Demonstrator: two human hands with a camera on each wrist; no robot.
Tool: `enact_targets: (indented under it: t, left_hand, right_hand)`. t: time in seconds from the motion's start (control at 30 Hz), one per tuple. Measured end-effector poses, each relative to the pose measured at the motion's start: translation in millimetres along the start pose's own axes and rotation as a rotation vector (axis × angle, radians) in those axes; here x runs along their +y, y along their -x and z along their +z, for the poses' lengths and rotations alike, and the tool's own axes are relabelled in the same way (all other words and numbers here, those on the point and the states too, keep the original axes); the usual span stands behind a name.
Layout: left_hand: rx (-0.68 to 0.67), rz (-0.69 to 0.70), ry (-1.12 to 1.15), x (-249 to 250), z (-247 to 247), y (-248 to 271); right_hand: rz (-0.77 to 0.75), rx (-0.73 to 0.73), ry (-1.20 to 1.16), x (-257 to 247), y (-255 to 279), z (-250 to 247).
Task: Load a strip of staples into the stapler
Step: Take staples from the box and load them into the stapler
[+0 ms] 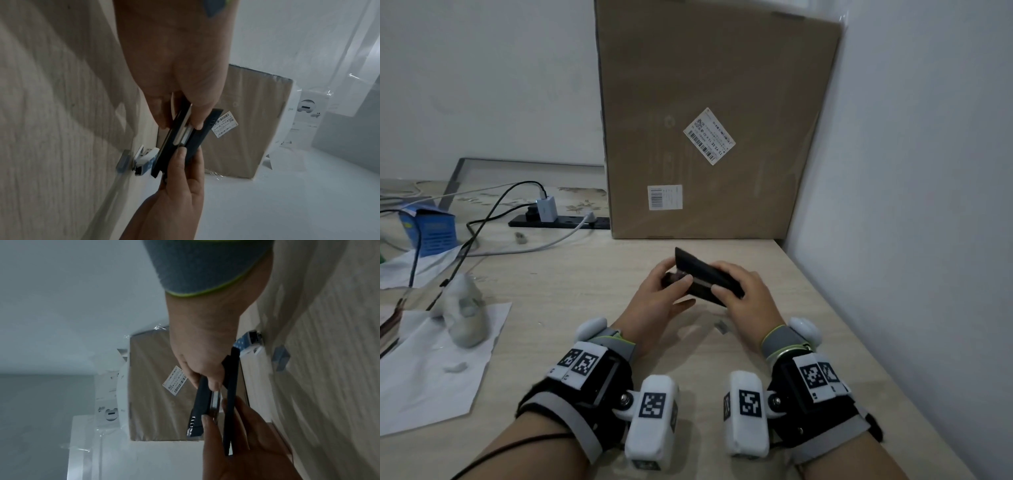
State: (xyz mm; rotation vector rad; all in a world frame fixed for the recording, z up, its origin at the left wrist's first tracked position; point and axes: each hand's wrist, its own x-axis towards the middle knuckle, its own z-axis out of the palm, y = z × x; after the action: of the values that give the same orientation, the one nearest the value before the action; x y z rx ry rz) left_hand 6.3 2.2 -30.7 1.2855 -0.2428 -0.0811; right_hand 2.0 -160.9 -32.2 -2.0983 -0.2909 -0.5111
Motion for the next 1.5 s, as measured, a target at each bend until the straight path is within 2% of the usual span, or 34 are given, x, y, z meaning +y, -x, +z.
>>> enact_targets:
  t: [0.07,0.23,0.33,0.43,0.6,0.73,0.8,0.87,1.03,1.23,1.3,1.37,1.5]
  left_hand:
    - [-0.001,0.014,-0.019,-0.3,0.3,1.1]
    - [0.099,0.065,-0.081,-1.5,-0.2,-0.1]
    - [0.062,0.051,-0.125,-2.7,0.4,0.3]
    - [0.016,0.016,-0.096,-1.1,3.5,2.1]
    - [-0.002,0.032,-0.081,-0.9,3.1,3.0]
    - [-0.013,0.048,-0.082,-1.9,3.5,0.9]
    - [-0.007,0.050,-0.065,-1.8,3.2,0.0]
    - [-0.015,0.040,-0.038,-2.4,3.3,0.3]
    - [-0.006,0.047,-0.021,-2.2,4.1,-0.4]
    - [0.017,0.062,0.031,-0.4,2.1,-1.0]
    - [0.013,0.051,0.125,1.4,1.9,-0.3]
    - [-0.013,0.019,0.221,2.9,2.4,1.3]
    - [-0.035,-0.112,0.316,8.5,2.5,1.9]
  right_hand:
    - [-0.028,-0.020,0.008,-0.4,1.0,0.7]
    - [-0.026,-0.014,-0.005,-6.5,0.8,-1.6]
    - [-0.021,-0.009,0.045,-7.8,2.2,-2.8]
    - [-0.024,0.072,0.144,-6.7,1.4,-5.2]
    - [-0.122,0.153,0.326,-6.0,-0.4,-4.8]
    - [-0.192,0.213,0.382,-7.9,-0.8,-2.7]
    - [-0.120,0.318,0.298,-10.9,-1.2,-8.5]
    - [0.031,0.429,0.161,-10.9,-3.0,-14.3]
    - [0.222,0.538,0.009,-10.3,-4.2,-13.4]
    - [0.375,0.628,-0.260,1.2,-7.3,-12.2]
    - [0.481,0.665,-0.551,2.6,-8.1,-15.4]
    - [0.570,0.643,-0.872,3.1,-7.6,-21.8]
    - [0.596,0.585,-0.955,5.4,-6.6,-26.8]
